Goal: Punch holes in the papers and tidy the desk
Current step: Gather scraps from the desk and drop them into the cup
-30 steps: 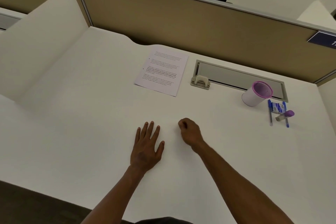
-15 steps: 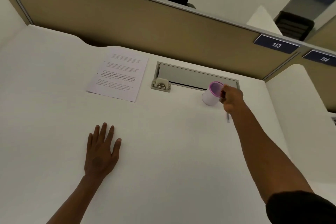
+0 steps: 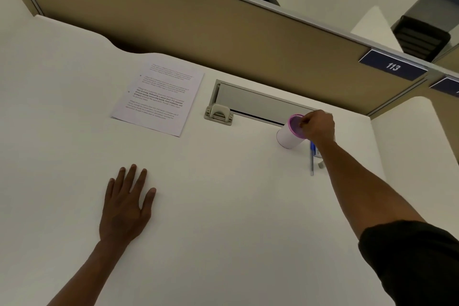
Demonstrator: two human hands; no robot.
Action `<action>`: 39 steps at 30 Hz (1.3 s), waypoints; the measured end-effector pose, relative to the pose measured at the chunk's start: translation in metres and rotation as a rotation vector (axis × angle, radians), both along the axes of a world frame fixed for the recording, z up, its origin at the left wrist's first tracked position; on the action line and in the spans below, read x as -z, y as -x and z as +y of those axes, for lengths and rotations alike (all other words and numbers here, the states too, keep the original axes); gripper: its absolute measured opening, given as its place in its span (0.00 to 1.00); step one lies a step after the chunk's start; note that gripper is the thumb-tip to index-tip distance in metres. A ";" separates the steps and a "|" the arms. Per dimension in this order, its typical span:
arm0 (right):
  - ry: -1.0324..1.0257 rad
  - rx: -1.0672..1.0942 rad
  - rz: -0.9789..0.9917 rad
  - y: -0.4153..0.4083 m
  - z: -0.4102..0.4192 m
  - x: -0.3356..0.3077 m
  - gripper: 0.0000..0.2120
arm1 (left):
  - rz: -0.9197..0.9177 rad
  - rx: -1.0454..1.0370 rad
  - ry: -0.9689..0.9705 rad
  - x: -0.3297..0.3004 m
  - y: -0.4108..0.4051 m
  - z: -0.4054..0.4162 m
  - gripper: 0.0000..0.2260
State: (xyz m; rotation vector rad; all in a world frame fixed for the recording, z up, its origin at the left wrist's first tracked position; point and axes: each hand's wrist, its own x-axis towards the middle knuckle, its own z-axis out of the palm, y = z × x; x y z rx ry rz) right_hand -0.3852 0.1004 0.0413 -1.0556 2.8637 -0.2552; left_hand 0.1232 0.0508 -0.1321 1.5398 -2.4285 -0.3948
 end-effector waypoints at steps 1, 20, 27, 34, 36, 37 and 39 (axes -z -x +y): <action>0.006 0.000 0.020 -0.002 0.000 0.000 0.10 | 0.001 -0.001 0.002 0.000 0.000 0.000 0.28; 0.472 -0.333 -0.378 -0.187 0.035 0.041 0.09 | 0.115 0.009 -0.017 -0.014 -0.002 0.003 0.23; -0.031 -0.782 -0.405 -0.317 0.031 0.115 0.30 | 0.115 0.116 -0.028 -0.013 -0.030 0.011 0.24; 0.009 -0.926 -0.393 -0.384 0.071 0.132 0.29 | 0.183 0.096 -0.065 -0.029 -0.063 0.043 0.26; 0.135 -0.795 -0.558 -0.382 0.070 0.127 0.27 | 0.363 -0.088 -0.077 -0.040 -0.077 0.055 0.25; 0.199 -0.696 -0.606 -0.376 0.063 0.124 0.26 | 0.473 -0.233 -0.090 -0.044 -0.091 0.063 0.25; 0.224 -0.576 -0.587 -0.361 0.045 0.121 0.26 | 0.650 -0.513 -0.116 -0.048 -0.127 0.083 0.25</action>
